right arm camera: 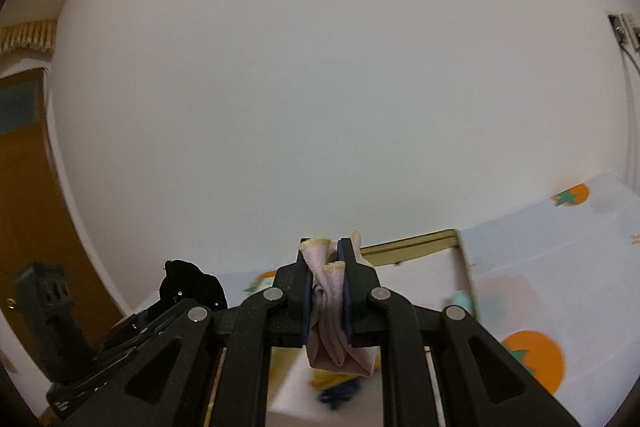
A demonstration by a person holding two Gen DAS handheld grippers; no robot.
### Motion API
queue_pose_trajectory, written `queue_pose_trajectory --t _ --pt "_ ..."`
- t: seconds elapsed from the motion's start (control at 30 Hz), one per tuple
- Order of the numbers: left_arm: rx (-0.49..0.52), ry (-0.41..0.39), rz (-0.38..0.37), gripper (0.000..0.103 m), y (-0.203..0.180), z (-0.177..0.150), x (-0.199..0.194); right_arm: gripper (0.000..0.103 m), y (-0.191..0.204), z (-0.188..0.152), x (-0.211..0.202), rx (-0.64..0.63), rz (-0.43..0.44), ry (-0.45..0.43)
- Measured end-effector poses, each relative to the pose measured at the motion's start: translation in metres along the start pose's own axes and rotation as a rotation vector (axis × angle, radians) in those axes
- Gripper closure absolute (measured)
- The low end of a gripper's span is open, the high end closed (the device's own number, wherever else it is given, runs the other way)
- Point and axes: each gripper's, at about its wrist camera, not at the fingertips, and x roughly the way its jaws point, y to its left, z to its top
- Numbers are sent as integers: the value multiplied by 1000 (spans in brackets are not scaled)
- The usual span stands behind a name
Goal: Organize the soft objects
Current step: 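Carry the black cloth with the left gripper while the right carries the pink sock to the tray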
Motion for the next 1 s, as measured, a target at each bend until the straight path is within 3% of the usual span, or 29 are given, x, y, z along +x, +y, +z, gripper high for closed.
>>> queue_pose_trajectory --t 0.2,0.4,0.57,1.0 --pt "33 39 -18 44 -31 -7 20 90 -12 2 -2 -70 -95 11" --pt "25 83 -3 44 -51 -13 41 90 -22 4 -5 -59 -119 38" --pt "79 100 13 44 -75 -17 55 90 -21 3 1 -94 -160 51" --pt "123 156 54 44 -76 -30 66 90 -27 -11 27 -101 -203 139"
